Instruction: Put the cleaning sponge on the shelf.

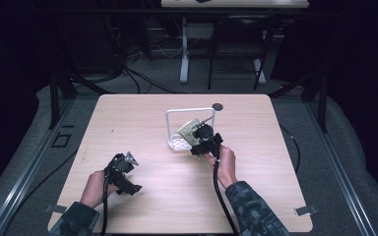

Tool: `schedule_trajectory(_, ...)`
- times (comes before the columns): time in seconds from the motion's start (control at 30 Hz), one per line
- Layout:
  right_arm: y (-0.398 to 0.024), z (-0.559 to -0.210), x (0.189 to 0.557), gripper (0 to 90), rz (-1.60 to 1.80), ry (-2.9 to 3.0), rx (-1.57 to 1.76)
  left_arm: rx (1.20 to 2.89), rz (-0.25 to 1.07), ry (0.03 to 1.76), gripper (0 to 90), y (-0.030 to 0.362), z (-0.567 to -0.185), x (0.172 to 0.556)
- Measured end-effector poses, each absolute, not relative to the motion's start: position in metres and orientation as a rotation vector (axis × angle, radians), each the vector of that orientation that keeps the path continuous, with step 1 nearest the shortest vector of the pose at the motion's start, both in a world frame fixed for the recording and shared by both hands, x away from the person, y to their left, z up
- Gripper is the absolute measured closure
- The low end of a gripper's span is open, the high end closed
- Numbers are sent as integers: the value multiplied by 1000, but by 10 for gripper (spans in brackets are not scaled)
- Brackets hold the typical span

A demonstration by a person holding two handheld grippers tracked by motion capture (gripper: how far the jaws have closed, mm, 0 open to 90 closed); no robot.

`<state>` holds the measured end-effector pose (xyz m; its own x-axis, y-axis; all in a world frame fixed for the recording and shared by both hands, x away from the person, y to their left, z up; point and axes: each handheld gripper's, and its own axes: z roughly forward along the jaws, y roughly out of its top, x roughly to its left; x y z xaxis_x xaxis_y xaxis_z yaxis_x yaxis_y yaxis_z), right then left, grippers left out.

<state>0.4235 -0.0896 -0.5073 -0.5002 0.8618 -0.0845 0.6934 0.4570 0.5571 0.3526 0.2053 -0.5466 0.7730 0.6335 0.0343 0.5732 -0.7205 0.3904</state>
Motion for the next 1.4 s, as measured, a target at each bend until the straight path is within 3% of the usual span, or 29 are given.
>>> schedule_trajectory(1.0,-55,-540,457,310,596,2278,1322,2613,235,908,96,204,-546,352)
schedule_trajectory(1.4,-47,-545,460,169,574,2285,1275,2607,234,912,98,205,-546,352)
